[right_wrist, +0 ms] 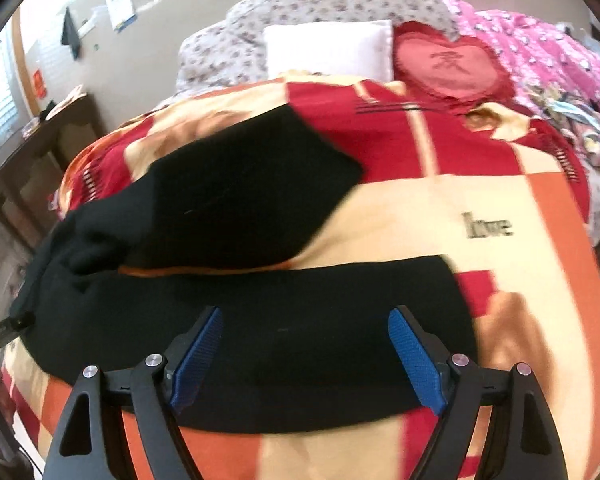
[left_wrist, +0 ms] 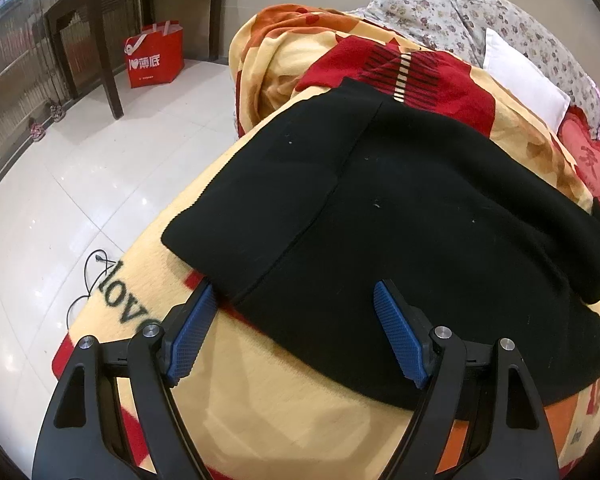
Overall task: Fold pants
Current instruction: 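Grasp the black pants edge with the left gripper and lift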
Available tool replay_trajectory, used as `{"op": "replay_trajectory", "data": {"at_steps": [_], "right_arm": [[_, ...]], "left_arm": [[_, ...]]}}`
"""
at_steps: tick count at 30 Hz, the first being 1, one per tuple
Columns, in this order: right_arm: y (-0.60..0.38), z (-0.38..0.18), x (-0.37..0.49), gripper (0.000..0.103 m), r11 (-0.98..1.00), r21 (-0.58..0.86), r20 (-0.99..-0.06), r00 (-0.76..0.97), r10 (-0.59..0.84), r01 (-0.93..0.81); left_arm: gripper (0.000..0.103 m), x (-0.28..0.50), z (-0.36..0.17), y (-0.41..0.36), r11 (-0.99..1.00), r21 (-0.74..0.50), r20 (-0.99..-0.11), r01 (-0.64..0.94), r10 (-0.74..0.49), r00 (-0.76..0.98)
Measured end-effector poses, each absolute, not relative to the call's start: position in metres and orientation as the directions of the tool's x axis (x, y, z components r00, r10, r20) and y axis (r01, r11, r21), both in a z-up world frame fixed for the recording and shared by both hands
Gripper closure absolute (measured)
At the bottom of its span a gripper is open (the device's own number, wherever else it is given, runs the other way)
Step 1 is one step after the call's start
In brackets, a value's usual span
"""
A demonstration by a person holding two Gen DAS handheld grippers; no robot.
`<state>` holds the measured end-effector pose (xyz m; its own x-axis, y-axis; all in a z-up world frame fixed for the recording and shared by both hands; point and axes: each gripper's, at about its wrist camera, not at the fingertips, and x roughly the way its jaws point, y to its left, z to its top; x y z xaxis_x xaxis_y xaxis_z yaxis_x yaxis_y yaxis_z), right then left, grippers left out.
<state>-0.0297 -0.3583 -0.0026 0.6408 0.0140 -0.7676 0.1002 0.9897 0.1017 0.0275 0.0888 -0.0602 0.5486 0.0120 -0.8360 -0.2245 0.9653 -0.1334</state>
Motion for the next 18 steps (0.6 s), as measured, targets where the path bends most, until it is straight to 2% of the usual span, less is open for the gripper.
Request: {"op": "replay_trajectory", "data": {"at_steps": [6,10,11,12,13,15,16,18], "right_arm": [[-0.411,-0.009,-0.043,0.020,0.964,0.069,-0.788,0.606,-0.104,0.256],[-0.430,-0.034,-0.033,0.022,0.951,0.074,-0.818,0.564,-0.113,0.299],[-0.429,-0.037,-0.031,0.023,0.955,0.095,-0.816,0.571,-0.086,0.280],[-0.424,-0.036,-0.031,0.046,0.963,0.094,-0.794,0.603,-0.080,0.251],[-0.417,-0.036,-0.030,0.082,0.972,0.114,-0.779,0.626,-0.040,0.204],[-0.409,-0.033,-0.029,0.087,0.978,0.124,-0.766,0.642,-0.013,0.168],[-0.407,-0.027,-0.033,0.088,0.979,0.137,-0.747,0.665,0.003,0.150],[-0.410,-0.013,-0.043,0.089,0.973,0.189,-0.718,0.695,0.044,0.133]], "left_arm": [[0.019,0.036,-0.060,0.080,0.967,-0.139,-0.839,-0.214,0.000,0.544],[0.020,0.040,-0.059,0.075,0.971,-0.142,-0.838,-0.194,-0.013,0.546],[0.030,0.041,-0.059,0.075,0.971,-0.148,-0.835,-0.188,-0.021,0.550],[0.048,0.040,-0.057,0.076,0.971,-0.148,-0.832,-0.189,-0.019,0.554],[0.057,0.041,-0.056,0.078,0.969,-0.147,-0.832,-0.199,-0.012,0.555],[0.080,0.043,-0.055,0.082,0.962,-0.178,-0.833,-0.205,-0.036,0.552],[0.086,0.043,-0.053,0.084,0.958,-0.203,-0.832,-0.205,-0.058,0.552],[0.089,0.041,-0.048,0.084,0.955,-0.222,-0.829,-0.196,-0.079,0.553]]}}
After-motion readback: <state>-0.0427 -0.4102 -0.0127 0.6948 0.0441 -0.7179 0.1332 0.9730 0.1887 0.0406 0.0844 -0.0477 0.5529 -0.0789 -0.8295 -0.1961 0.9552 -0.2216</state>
